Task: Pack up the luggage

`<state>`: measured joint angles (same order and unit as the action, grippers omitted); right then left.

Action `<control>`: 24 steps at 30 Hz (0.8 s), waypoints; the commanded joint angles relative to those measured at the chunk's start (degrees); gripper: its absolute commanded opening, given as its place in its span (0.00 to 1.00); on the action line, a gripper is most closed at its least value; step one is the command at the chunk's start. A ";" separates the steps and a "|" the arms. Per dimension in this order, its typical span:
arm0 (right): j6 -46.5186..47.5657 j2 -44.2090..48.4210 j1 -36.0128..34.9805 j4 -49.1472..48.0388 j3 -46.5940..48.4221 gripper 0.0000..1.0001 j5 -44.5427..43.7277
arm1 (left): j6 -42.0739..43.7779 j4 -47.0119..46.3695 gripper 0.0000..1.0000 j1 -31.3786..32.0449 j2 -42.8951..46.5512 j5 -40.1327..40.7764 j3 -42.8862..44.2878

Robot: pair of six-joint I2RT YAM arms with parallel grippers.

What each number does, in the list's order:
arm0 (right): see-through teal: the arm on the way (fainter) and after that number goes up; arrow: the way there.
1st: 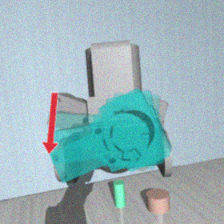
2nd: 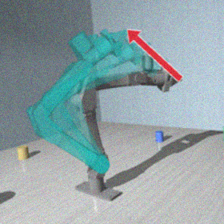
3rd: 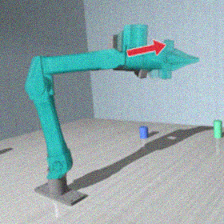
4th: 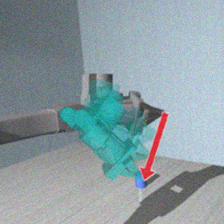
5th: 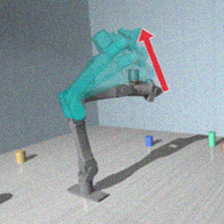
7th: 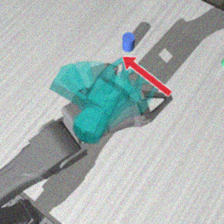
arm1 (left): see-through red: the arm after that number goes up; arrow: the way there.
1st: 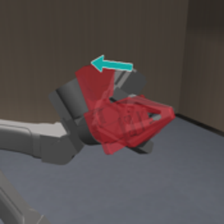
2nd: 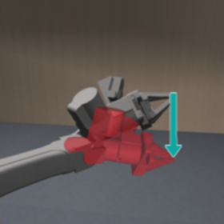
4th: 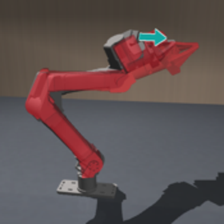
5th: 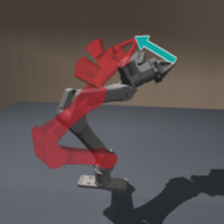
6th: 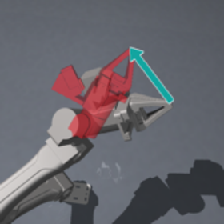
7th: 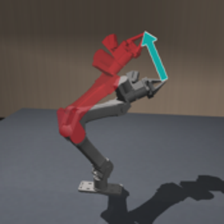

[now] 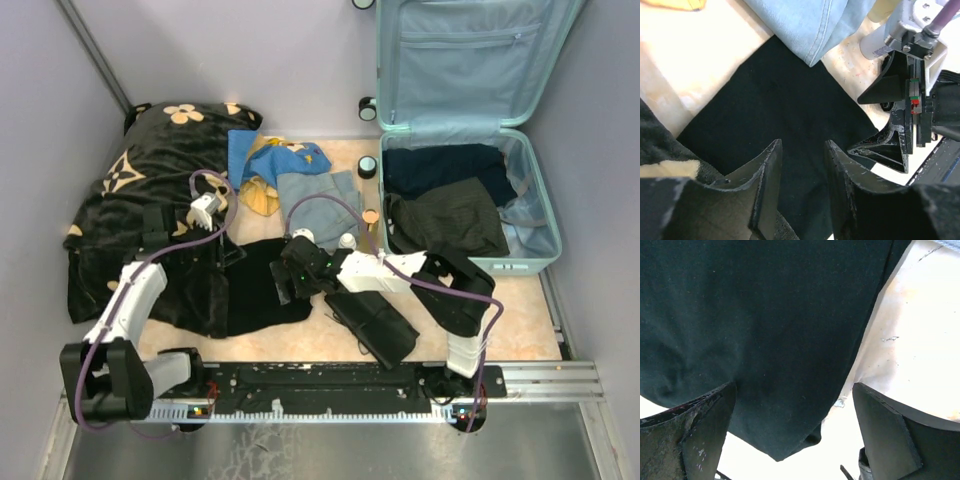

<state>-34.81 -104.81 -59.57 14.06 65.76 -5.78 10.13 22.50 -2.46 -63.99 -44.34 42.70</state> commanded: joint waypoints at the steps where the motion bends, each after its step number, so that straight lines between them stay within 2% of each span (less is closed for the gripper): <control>1: -1.45 -1.23 0.88 -4.03 3.21 0.99 -2.27 | -0.11 -2.18 0.43 1.05 -4.29 0.64 0.49; 7: -2.29 -3.29 3.29 -4.15 6.51 0.99 -0.73 | 4.32 0.98 0.35 5.62 -13.17 6.83 4.32; 17: -5.37 -10.37 3.99 -1.58 9.71 0.99 -1.23 | 5.25 3.05 0.27 6.61 -24.48 13.10 8.78; 22: -4.24 -12.27 2.46 -3.15 12.97 0.85 0.62 | 4.57 1.60 0.26 7.00 -26.58 10.36 7.41; 24: -4.51 -13.18 2.13 -2.98 14.89 0.74 1.18 | 4.53 1.45 0.25 7.05 -27.26 10.03 7.36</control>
<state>-38.44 -114.67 -56.21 12.05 76.97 -5.87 14.63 24.40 4.23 -90.37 -32.84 50.00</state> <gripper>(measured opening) 0.823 0.263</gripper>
